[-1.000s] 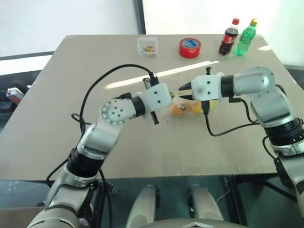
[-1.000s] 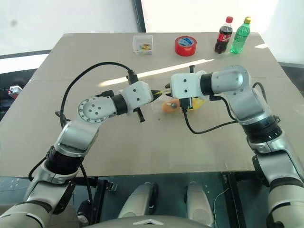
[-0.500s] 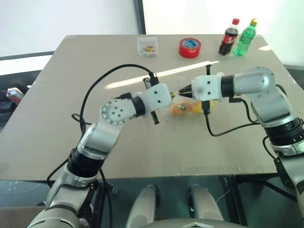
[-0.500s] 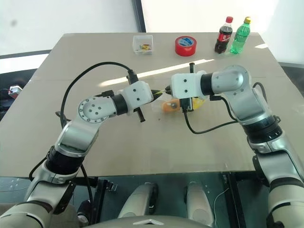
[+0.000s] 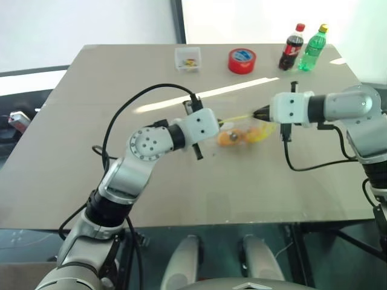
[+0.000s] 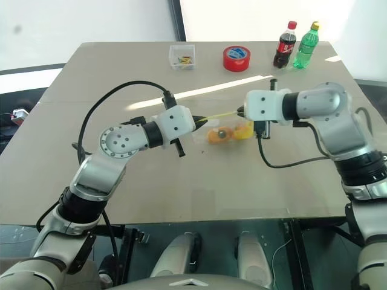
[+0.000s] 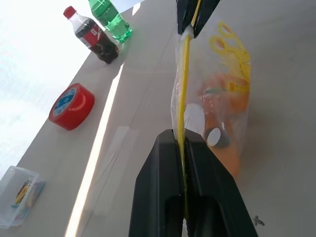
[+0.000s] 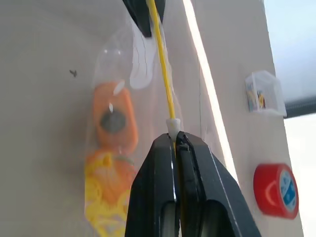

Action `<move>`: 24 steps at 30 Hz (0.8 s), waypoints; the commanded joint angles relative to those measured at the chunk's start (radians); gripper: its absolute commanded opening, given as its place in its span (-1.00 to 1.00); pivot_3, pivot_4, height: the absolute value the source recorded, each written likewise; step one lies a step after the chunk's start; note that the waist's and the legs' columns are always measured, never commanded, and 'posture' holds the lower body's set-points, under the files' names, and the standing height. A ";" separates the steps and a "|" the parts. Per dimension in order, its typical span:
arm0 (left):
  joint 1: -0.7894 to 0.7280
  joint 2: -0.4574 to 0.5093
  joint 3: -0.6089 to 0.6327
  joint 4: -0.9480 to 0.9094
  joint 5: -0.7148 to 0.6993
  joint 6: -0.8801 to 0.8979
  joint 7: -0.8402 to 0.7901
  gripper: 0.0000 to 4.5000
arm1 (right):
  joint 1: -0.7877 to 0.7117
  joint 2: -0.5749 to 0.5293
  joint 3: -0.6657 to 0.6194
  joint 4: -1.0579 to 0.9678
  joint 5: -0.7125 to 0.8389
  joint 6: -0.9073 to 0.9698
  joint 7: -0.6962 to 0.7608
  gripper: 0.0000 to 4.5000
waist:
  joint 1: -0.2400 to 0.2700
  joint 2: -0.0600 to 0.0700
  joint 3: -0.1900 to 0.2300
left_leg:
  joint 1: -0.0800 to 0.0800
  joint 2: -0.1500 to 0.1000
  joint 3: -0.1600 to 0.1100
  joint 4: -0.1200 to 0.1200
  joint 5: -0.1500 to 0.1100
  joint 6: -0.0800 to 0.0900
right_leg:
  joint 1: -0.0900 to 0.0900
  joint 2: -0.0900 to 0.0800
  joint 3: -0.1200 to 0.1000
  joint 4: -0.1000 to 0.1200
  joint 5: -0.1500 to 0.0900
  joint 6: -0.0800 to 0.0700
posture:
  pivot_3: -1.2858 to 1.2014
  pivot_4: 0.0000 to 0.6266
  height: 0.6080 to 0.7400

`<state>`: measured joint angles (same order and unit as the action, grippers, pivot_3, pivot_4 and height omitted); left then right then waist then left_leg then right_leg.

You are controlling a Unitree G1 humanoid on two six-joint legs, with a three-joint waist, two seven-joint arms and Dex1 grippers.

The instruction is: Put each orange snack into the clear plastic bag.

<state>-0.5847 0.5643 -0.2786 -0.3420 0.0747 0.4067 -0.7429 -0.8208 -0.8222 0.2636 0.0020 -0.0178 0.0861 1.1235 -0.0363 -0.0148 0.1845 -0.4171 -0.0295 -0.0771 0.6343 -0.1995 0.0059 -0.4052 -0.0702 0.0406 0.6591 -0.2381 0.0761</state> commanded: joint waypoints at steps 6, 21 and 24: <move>-0.002 0.022 0.035 0.000 0.006 -0.010 0.007 -1.00 | 0.039 -0.134 -0.092 0.065 -0.084 0.026 -0.054 -0.99 | 0.000 0.000 0.000 | 0.000 0.000 0.000 0.000 0.000 0.000 | 0.000 0.000 0.000 0.000 0.000 0.000 | 0.03 -0.52 1.00; -0.001 0.019 0.035 0.004 0.004 -0.021 0.009 -1.00 | 0.042 -0.066 -0.108 -0.039 0.011 0.098 -0.012 -0.99 | -0.002 0.000 0.000 | 0.000 0.000 0.001 0.000 0.000 0.000 | 0.000 0.000 0.000 0.000 0.000 0.000 | 0.03 -0.52 1.00; -0.001 0.016 0.034 0.003 0.004 -0.024 0.010 -1.00 | 0.029 -0.048 -0.101 -0.053 0.029 0.100 -0.001 -0.74 | -0.002 0.000 0.000 | 0.000 0.000 0.001 0.000 0.000 0.000 | 0.000 0.000 0.000 0.000 0.000 0.000 | 0.03 -0.52 1.00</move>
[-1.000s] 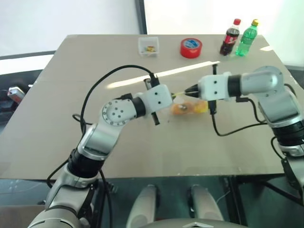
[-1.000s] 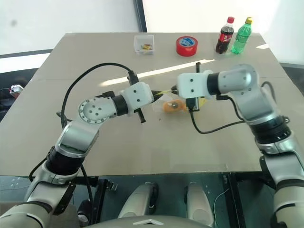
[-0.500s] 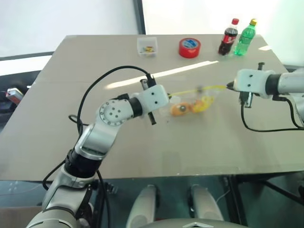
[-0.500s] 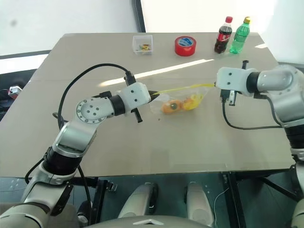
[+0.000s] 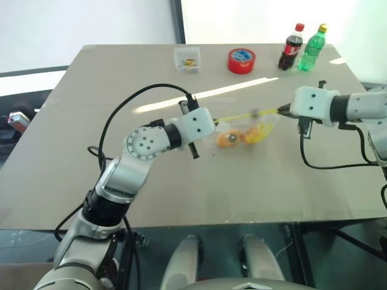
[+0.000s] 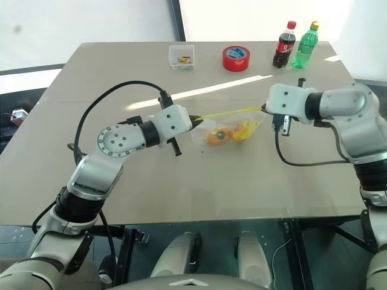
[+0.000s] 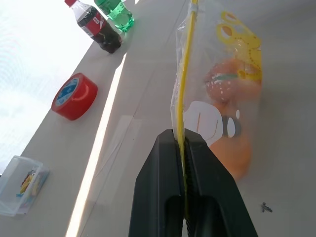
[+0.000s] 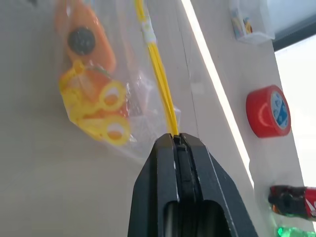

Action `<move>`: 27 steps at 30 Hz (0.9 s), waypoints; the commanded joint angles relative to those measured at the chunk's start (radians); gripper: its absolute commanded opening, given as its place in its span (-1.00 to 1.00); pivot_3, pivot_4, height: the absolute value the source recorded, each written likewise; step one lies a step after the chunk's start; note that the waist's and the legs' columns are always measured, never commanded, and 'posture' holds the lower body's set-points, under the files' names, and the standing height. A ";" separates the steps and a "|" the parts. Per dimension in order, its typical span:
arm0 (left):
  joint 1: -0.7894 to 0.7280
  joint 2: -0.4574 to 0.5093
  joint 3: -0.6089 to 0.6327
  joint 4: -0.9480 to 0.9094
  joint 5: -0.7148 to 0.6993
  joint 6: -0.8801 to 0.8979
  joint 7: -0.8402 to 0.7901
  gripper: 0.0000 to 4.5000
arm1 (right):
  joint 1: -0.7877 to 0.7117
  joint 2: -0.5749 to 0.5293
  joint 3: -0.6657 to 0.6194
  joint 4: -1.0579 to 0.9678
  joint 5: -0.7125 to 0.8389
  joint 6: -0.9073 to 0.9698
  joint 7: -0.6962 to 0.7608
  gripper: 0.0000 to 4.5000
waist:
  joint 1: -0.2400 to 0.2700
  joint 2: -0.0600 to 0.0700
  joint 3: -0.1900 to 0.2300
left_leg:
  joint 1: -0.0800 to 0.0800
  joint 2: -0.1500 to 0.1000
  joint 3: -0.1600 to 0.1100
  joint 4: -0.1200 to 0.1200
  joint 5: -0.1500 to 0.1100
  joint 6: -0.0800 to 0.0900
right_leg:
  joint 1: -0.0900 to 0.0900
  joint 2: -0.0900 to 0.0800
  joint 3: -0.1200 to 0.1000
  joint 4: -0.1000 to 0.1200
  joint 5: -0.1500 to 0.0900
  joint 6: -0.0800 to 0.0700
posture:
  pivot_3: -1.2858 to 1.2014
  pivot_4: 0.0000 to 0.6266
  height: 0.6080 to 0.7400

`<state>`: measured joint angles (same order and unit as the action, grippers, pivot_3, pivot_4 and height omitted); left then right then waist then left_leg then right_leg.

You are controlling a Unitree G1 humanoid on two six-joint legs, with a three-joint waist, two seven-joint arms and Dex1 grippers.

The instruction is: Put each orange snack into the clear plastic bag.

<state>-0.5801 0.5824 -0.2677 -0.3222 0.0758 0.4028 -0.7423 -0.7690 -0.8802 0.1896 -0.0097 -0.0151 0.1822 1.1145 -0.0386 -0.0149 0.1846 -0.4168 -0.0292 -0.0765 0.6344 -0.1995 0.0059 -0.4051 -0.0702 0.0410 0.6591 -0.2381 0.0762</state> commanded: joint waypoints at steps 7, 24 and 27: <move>-0.005 -0.007 0.022 -0.018 0.004 -0.023 0.013 -1.00 | -0.057 0.065 0.019 -0.017 -0.007 -0.043 0.015 -0.23 | 0.000 0.000 0.000 | 0.000 0.000 0.000 0.000 0.000 0.000 | 0.000 0.000 0.000 0.000 0.000 0.000 | 0.03 -0.52 1.00; -0.003 -0.001 0.019 -0.020 0.005 -0.030 0.007 -1.00 | -0.087 0.131 0.045 -0.005 -0.027 -0.085 0.037 -0.23 | 0.000 0.000 0.000 | 0.000 0.000 0.000 0.000 0.000 0.000 | 0.000 0.000 0.000 0.000 0.000 0.000 | 0.03 -0.52 1.00; -0.003 -0.001 0.019 -0.020 0.005 -0.030 0.007 -1.00 | -0.089 0.129 0.047 -0.007 -0.037 -0.085 0.031 -0.23 | 0.000 0.000 0.000 | 0.000 0.000 0.000 0.000 0.000 0.000 | 0.000 0.000 0.000 0.000 0.000 0.000 | 0.03 -0.52 1.00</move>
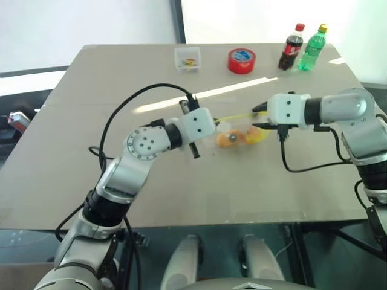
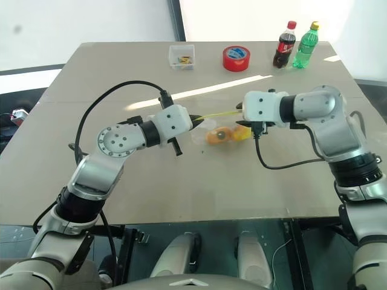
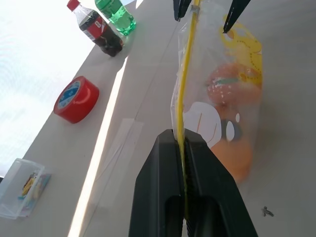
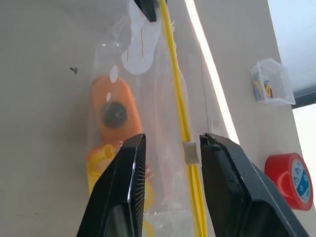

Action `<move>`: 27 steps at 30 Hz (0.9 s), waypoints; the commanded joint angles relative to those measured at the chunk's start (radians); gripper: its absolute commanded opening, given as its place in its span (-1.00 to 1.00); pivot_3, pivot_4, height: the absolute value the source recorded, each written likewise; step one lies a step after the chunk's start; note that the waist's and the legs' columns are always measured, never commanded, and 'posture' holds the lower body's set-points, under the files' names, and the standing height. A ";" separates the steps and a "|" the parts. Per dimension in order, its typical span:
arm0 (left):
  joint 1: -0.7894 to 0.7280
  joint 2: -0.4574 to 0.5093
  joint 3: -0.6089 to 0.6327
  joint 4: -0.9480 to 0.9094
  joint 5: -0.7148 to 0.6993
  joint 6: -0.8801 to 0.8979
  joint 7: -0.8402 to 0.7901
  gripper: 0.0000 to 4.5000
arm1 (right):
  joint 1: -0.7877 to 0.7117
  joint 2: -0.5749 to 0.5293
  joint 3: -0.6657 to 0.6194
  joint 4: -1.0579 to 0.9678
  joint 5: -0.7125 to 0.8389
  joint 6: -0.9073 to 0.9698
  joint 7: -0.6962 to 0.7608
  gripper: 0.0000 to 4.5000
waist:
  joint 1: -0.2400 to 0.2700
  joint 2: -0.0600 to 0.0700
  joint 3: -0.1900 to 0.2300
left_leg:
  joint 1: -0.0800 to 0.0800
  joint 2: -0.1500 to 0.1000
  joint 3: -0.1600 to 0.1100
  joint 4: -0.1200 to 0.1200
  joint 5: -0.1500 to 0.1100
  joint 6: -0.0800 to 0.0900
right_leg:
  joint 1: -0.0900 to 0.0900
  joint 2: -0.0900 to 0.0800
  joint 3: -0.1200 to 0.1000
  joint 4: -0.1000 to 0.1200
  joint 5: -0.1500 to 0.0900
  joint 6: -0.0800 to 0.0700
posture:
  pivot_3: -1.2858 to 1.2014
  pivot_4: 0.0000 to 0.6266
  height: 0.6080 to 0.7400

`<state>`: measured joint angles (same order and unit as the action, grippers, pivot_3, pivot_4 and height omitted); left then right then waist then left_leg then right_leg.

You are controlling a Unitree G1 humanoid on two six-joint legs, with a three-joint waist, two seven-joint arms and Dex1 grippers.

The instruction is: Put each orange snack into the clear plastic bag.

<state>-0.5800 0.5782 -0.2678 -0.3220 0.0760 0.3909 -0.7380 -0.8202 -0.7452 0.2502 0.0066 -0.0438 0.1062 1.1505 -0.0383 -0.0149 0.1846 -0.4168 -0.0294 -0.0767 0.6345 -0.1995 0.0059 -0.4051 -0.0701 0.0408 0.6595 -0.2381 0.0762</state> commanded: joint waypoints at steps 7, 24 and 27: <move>-0.001 0.000 0.018 -0.021 0.005 -0.016 0.006 -1.00 | -0.038 -0.009 -0.018 -0.016 -0.029 -0.010 -0.011 -0.96 | 0.000 0.000 0.000 | 0.000 0.000 0.000 0.000 0.000 0.000 | 0.000 0.000 0.000 0.000 0.000 0.000 | 0.03 -0.52 1.00; 0.004 0.006 0.023 -0.015 0.007 -0.024 0.008 -1.00 | -0.039 -0.079 -0.036 0.054 -0.083 -0.042 -0.023 -0.96 | 0.000 0.000 0.000 | 0.000 0.000 0.000 0.000 0.000 0.000 | 0.000 0.000 0.000 0.000 0.000 0.000 | 0.03 -0.52 1.00; 0.006 0.006 0.023 -0.015 0.006 -0.025 0.008 -1.00 | -0.034 -0.119 -0.038 0.085 -0.104 -0.061 -0.024 -0.96 | 0.000 0.000 0.000 | 0.000 0.000 0.000 0.000 0.000 0.000 | 0.000 0.000 0.000 0.000 0.000 0.000 | 0.03 -0.52 1.00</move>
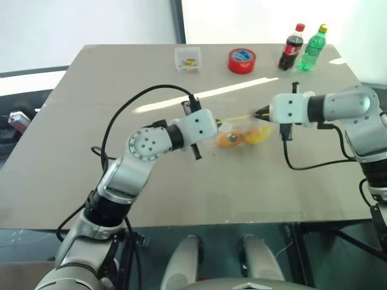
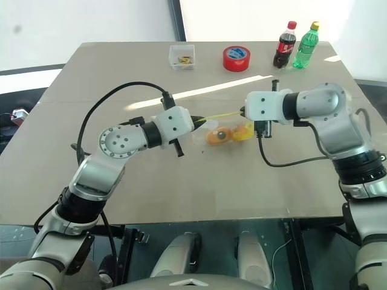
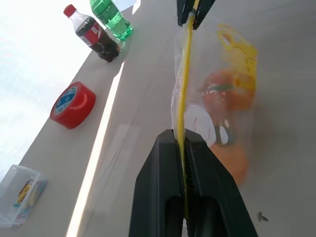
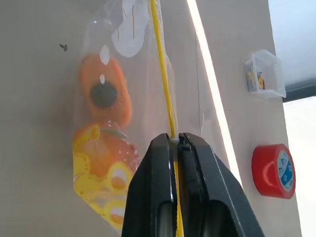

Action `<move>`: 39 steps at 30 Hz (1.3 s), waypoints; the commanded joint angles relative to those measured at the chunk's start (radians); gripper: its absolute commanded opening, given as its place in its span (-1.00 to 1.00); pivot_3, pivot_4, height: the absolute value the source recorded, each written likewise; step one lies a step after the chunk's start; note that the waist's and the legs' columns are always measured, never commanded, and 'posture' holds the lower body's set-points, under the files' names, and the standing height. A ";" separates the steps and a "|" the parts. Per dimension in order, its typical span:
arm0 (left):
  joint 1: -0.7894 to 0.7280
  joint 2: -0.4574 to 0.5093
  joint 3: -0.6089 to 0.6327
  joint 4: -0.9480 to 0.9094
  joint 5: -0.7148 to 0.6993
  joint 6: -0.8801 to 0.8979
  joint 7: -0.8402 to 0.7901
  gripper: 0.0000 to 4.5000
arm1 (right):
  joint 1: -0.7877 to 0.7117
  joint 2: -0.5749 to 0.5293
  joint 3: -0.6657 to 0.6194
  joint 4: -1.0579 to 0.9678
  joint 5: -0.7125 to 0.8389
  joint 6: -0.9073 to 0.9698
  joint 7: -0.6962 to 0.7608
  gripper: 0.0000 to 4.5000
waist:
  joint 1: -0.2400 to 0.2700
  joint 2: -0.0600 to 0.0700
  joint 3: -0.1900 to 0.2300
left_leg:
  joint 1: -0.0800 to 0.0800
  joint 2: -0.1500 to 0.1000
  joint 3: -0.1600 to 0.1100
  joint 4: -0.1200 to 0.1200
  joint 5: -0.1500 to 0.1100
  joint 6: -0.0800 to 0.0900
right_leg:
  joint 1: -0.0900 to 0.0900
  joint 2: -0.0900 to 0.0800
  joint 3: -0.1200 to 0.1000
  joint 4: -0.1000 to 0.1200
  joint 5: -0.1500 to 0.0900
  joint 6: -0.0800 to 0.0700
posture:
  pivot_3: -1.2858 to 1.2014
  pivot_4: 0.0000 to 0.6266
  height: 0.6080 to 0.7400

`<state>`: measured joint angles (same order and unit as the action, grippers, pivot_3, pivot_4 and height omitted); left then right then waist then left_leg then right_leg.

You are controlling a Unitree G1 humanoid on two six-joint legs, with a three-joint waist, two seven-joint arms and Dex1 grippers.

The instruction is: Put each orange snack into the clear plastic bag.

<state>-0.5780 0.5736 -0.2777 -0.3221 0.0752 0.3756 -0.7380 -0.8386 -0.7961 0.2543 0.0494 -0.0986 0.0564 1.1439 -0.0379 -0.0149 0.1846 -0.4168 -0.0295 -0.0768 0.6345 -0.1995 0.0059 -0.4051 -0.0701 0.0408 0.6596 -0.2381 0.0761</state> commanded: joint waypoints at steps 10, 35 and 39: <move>-0.005 -0.001 0.028 0.002 0.006 -0.021 0.012 -1.00 | -0.008 -0.082 -0.049 0.051 -0.030 -0.020 -0.036 -0.96 | -0.001 0.000 0.000 | 0.000 0.000 0.000 0.000 0.000 0.000 | 0.000 0.000 0.000 0.000 0.000 0.000 | 0.03 -0.52 1.00; 0.266 -0.087 0.113 -0.034 -0.095 0.106 0.103 0.26 | 0.466 -0.029 -0.185 -0.143 0.173 0.226 -0.164 0.08 | 0.008 0.000 -0.001 | -0.013 0.001 -0.002 0.006 -0.001 0.002 | -0.010 -0.001 0.001 0.002 0.000 0.001 | 0.03 -0.52 1.00; 0.334 -0.154 0.271 -0.116 -0.219 0.209 0.153 0.37 | 0.564 -0.023 -0.325 -0.158 0.322 0.301 -0.149 0.47 | 0.009 0.000 0.000 | -0.002 0.001 -0.004 0.008 -0.001 0.002 | 0.001 0.000 0.001 0.002 0.000 0.001 | 0.03 -0.52 1.00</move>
<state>-0.2495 0.4260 -0.0933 -0.3633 -0.0855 0.5530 -0.6065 -0.2775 -0.8111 0.0129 -0.0736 0.1628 0.3399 0.9956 -0.0291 -0.0150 0.1842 -0.4132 -0.0281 -0.0808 0.6420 -0.2008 0.0080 -0.3991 -0.0701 0.0415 0.6613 -0.2387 0.0769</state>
